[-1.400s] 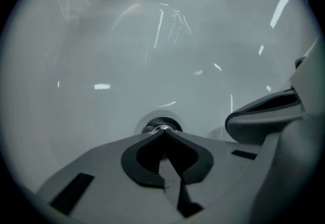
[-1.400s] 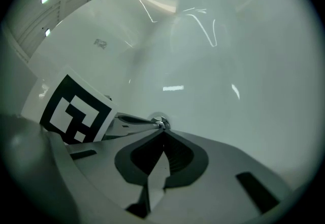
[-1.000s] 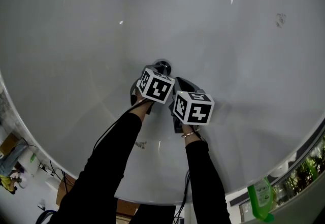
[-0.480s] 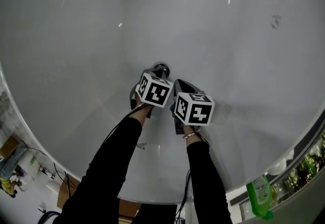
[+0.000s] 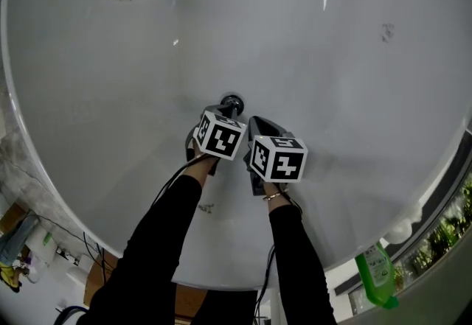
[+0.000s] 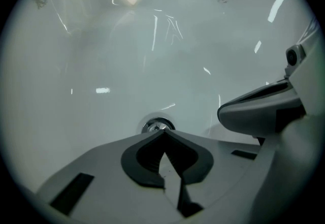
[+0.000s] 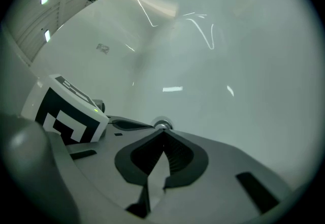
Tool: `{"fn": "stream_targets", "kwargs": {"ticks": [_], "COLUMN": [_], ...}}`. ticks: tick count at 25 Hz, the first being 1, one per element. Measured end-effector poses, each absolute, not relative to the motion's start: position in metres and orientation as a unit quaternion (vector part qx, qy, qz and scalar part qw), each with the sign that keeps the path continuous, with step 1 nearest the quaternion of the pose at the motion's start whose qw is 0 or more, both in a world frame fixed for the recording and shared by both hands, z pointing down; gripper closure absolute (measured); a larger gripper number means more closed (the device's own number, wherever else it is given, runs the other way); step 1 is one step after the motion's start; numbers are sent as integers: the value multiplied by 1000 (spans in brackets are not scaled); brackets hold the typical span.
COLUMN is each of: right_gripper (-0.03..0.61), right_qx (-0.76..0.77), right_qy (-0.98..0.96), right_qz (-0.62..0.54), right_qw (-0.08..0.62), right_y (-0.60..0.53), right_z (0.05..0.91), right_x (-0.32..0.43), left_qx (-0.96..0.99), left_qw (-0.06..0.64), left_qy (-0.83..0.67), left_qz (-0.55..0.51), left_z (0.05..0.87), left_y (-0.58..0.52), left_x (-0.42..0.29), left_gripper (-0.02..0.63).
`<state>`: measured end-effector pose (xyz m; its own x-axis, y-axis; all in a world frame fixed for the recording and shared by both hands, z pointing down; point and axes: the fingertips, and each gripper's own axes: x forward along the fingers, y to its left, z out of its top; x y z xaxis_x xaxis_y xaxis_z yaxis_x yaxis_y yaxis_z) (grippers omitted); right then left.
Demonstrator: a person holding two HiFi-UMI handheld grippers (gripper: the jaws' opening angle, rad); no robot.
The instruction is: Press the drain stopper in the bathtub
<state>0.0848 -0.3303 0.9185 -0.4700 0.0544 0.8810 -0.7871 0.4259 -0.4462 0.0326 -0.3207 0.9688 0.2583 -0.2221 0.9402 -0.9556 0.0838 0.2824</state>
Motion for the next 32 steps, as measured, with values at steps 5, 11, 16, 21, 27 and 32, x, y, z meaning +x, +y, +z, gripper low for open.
{"fn": "stream_targets", "kwargs": {"ticks": [5,11,16,21,27,32], "right_gripper": [577,577,577,577,577,577], "right_qx": [259,264,271,276,293,305], "right_qy": [-720,-728,-730,-737,-737,-740], "right_qz": [468,460,460,452,456,451], "right_qw": [441,435,427,421,404,396], "right_y": [-337,-343,-340,-340,-341,-343], "right_z": [898,873,853,833,808,786], "right_x": [81,74,69,65,68,73], "left_qx": [587,595,604,608,613,623], "left_qw": [534,522,515,510,505,497], "left_qy": [-511,-525,-524,-528,-535,-530], "left_qz": [332,313,308,303,288,290], "left_z": [948,914,887,863,829,803], "left_y": [-321,-330,-332,-333,-331,-328], "left_x": [28,14,7,1,-6,-8], "left_gripper": [609,609,609,610,609,610]}}
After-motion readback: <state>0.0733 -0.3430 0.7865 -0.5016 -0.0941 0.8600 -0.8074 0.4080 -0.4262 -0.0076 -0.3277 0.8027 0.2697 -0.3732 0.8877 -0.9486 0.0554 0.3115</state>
